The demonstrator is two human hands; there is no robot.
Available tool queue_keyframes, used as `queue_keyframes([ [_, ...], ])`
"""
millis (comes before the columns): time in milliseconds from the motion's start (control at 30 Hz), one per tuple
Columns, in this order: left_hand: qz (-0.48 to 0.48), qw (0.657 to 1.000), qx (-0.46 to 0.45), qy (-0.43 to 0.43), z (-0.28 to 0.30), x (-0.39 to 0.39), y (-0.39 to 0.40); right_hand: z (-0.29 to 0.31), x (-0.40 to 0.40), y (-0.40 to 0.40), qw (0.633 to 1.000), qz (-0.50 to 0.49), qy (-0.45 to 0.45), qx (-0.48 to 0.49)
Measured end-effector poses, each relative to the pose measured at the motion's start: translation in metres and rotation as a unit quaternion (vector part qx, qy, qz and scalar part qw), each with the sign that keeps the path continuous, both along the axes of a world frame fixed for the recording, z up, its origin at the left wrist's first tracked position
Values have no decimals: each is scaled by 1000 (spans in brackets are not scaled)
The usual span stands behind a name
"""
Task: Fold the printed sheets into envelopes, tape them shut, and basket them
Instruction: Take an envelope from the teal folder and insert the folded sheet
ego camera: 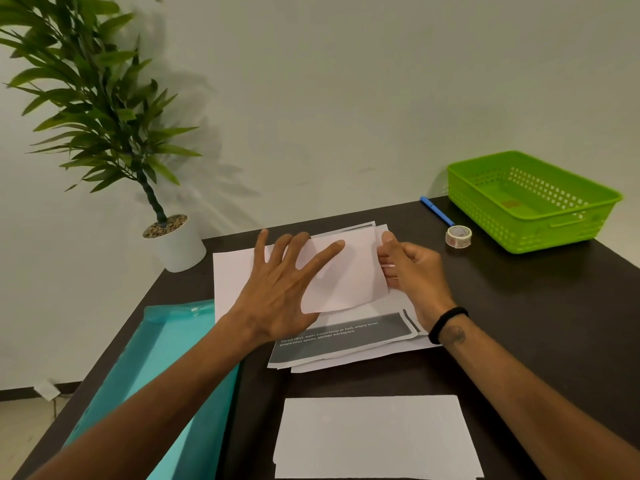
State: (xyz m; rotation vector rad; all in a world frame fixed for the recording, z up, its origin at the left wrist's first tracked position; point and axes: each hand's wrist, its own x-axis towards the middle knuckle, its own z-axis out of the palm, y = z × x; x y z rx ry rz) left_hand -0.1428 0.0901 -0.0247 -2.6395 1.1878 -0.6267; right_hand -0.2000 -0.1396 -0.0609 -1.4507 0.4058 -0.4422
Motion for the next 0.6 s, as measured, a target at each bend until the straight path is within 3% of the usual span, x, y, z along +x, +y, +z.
queue_keyframes([
  [167,-3,1000,12,-4,4,1,0,5,-5,-7,993,105,37,47],
  [367,-21,1000,15,-13,6,2,-2,12,-12,-14,961,266,-4,71],
  [533,-59,998,19,-27,-1,5,-2,9,-11,-9,963,270,11,17],
  [600,-63,998,13,-15,-2,8,2,10,-11,-9,957,283,0,67],
])
